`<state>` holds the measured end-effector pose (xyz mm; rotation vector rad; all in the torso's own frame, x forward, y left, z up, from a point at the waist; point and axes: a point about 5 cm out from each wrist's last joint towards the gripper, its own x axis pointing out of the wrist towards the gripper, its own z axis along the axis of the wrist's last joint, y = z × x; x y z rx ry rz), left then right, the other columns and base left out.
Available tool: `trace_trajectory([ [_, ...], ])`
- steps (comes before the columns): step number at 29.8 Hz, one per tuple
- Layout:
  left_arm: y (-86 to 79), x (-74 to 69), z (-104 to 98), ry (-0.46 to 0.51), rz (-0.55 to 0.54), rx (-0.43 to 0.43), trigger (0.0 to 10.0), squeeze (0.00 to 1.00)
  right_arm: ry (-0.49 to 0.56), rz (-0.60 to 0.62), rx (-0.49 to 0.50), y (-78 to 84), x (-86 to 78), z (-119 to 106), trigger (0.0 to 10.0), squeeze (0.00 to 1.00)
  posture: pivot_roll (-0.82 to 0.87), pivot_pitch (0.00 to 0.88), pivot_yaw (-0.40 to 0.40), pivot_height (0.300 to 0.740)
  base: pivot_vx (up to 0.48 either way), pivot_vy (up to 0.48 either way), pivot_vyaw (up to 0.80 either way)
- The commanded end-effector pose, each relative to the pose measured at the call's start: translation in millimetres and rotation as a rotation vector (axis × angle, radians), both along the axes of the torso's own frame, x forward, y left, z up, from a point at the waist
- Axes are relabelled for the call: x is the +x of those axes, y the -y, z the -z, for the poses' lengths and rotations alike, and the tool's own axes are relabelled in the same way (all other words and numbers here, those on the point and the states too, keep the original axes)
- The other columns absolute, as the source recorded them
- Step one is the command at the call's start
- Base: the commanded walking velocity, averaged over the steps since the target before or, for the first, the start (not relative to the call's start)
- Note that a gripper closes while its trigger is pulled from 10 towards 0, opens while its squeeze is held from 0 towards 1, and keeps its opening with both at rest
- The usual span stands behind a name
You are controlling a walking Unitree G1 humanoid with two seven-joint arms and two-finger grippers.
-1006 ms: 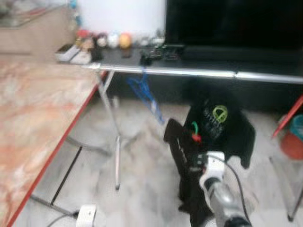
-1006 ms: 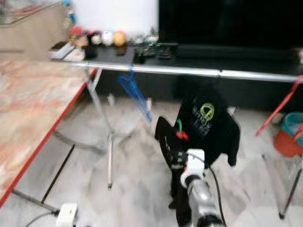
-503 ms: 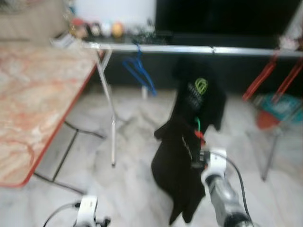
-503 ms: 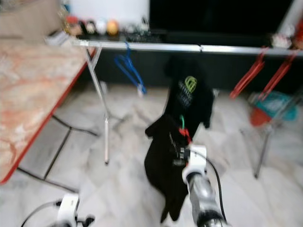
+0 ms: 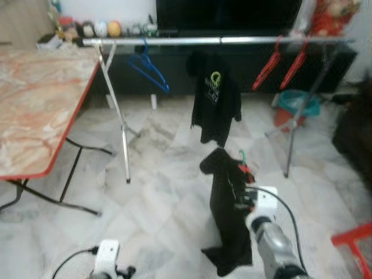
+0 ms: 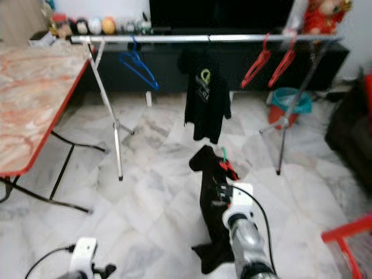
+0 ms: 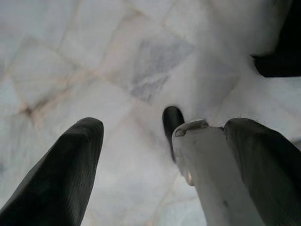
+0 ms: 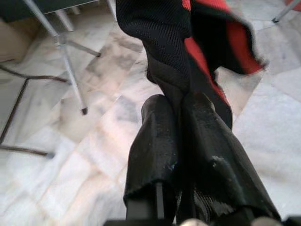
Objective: Hang hanger
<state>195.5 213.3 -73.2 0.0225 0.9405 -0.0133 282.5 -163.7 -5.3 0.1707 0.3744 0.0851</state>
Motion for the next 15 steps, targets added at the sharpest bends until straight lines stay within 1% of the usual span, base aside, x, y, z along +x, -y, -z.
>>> trace_trajectory([
  [1, 3.8, -9.7, 5.9, -0.04, 0.019, -0.001, 10.0, 0.0, 0.039, 0.001, -0.006, 2.1, 6.5, -7.7, 10.0, 0.0, -0.03, 0.0, 0.003, 0.74, -0.48, 0.0, 0.0],
  [4, 3.8, -10.4, 6.2, -0.041, 0.02, -0.001, 10.0, 0.0, 0.04, -0.001, -0.007, 1.8, 6.2, -7.5, 10.0, 0.0, -0.03, 0.0, 0.002, 0.74, -0.48, 0.0, 0.0],
  [6, 3.8, -10.5, 6.2, -0.036, 0.018, -0.003, 10.0, 0.0, 0.04, -0.004, -0.009, 1.4, 6.0, -7.3, 10.0, 0.0, -0.03, 0.0, 0.003, 0.74, -0.304, 0.0, 0.0],
  [15, 2.6, -9.2, 5.1, -0.023, 0.021, 0.003, 10.0, 0.0, 0.046, -0.031, -0.032, -0.1, 8.9, -9.9, 10.0, 0.0, -0.03, 0.0, 0.008, 0.74, 0.0, 0.0, 0.0],
])
